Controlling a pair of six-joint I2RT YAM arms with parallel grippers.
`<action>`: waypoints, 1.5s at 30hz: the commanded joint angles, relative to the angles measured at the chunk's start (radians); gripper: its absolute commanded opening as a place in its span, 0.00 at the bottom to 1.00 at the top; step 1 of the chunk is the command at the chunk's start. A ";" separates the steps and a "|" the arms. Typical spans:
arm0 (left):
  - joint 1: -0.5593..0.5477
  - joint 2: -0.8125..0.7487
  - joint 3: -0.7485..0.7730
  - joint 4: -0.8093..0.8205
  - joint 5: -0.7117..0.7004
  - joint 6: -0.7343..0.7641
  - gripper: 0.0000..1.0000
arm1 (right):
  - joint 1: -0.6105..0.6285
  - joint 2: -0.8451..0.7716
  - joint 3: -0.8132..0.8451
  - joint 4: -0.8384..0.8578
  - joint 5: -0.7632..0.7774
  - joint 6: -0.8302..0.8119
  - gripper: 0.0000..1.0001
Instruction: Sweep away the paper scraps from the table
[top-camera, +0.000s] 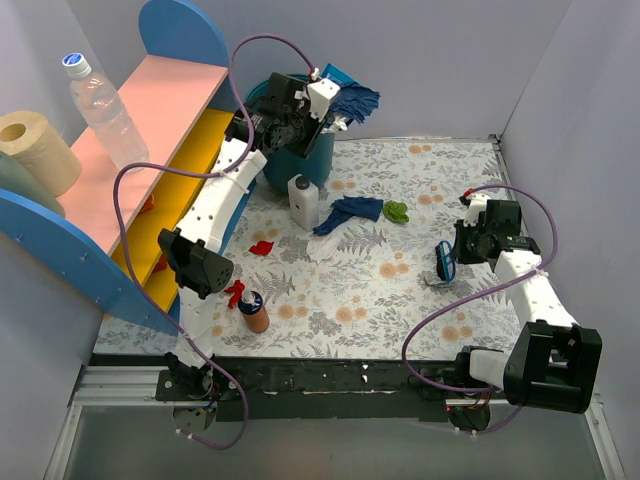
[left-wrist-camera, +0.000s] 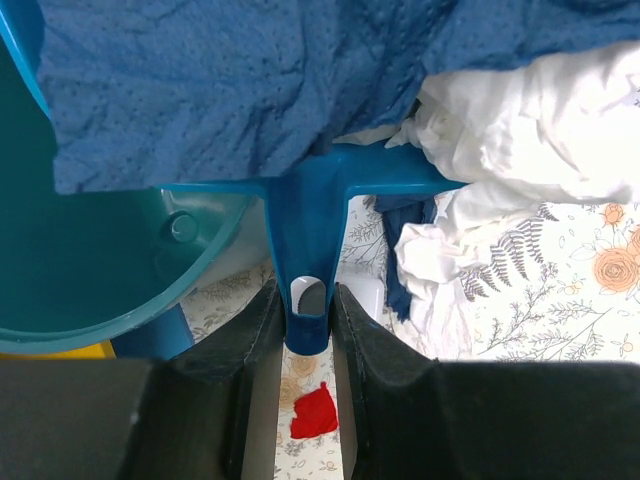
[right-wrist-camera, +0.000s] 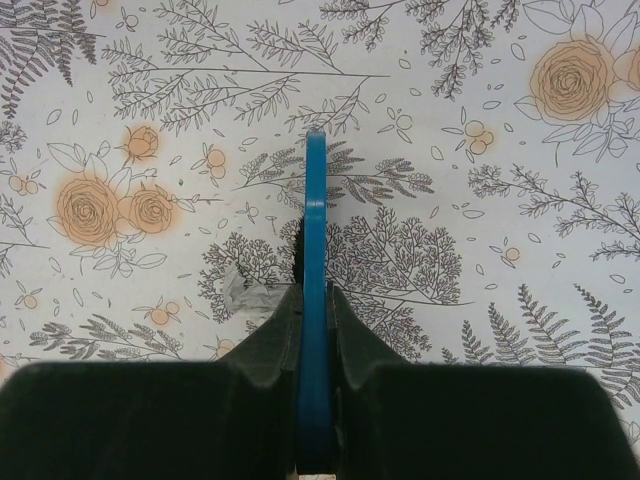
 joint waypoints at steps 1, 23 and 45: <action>0.040 -0.062 0.041 0.003 -0.016 -0.060 0.00 | -0.009 -0.008 -0.034 -0.031 -0.013 0.010 0.01; 0.128 0.018 0.073 0.108 -0.301 0.090 0.00 | -0.021 -0.005 -0.034 -0.033 -0.019 0.012 0.01; 0.117 0.164 0.091 0.260 -0.595 0.400 0.00 | -0.026 0.017 -0.038 -0.024 -0.046 0.032 0.01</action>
